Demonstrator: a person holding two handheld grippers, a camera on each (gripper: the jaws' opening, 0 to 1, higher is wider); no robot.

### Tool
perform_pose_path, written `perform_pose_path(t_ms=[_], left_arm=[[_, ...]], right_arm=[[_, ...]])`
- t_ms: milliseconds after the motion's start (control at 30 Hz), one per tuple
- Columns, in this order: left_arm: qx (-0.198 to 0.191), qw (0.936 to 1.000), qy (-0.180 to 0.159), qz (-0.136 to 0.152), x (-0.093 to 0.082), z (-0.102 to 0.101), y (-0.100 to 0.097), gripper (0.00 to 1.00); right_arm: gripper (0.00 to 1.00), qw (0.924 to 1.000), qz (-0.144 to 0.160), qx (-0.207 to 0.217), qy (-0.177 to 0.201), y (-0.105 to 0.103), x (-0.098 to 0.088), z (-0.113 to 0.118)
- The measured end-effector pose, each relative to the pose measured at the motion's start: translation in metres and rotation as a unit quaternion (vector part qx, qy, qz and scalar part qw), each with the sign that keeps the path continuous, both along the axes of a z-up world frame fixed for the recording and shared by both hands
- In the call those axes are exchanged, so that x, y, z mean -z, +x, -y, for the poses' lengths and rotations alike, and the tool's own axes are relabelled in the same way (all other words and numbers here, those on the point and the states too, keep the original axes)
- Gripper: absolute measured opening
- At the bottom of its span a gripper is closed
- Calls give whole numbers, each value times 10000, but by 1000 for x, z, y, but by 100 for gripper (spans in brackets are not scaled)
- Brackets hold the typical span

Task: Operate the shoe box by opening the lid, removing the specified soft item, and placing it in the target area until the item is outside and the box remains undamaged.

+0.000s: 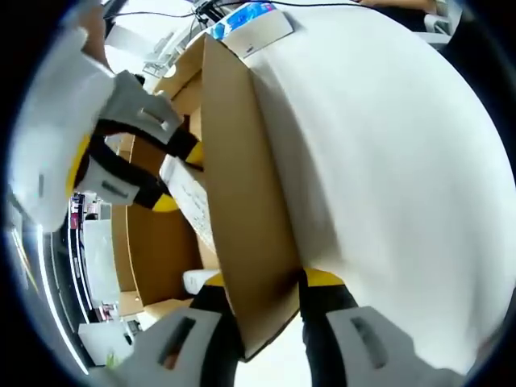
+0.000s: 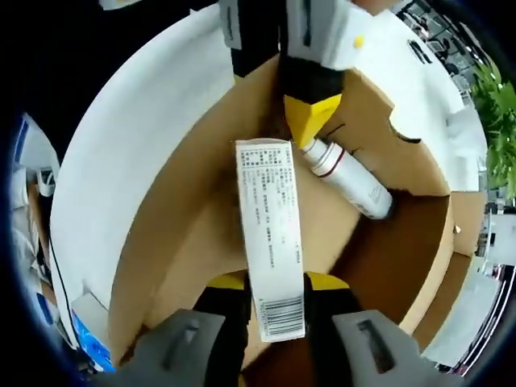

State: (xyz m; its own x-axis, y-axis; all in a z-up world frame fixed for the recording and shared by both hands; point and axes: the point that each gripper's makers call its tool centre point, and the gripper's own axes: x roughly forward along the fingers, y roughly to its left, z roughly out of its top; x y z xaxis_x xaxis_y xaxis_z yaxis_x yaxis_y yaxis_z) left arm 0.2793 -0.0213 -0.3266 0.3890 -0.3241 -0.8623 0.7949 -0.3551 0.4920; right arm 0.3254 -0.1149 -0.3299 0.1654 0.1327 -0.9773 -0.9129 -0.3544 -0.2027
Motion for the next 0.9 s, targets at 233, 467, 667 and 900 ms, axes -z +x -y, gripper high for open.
perform_pose_path(t_ms=[233, 467, 667, 900], left_arm=[[-5, 10000, 1, 8, 0, 2, 1, 25], [-7, 10000, 44, 49, 0, 0, 0, 25], [-6, 10000, 26, 37, 0, 1, -1, 25], [-41, 10000, 57, 69, 0, 1, -1, 26]], right_arm=[[22, 9987, -80, 373, 326, -10, -1, 16], [22, 9927, -192, 1132, 361, -19, 0, 48], [22, 9839, -269, 1714, 432, -23, 0, 73], [23, 9805, -334, 1828, 641, -26, 1, 79]])
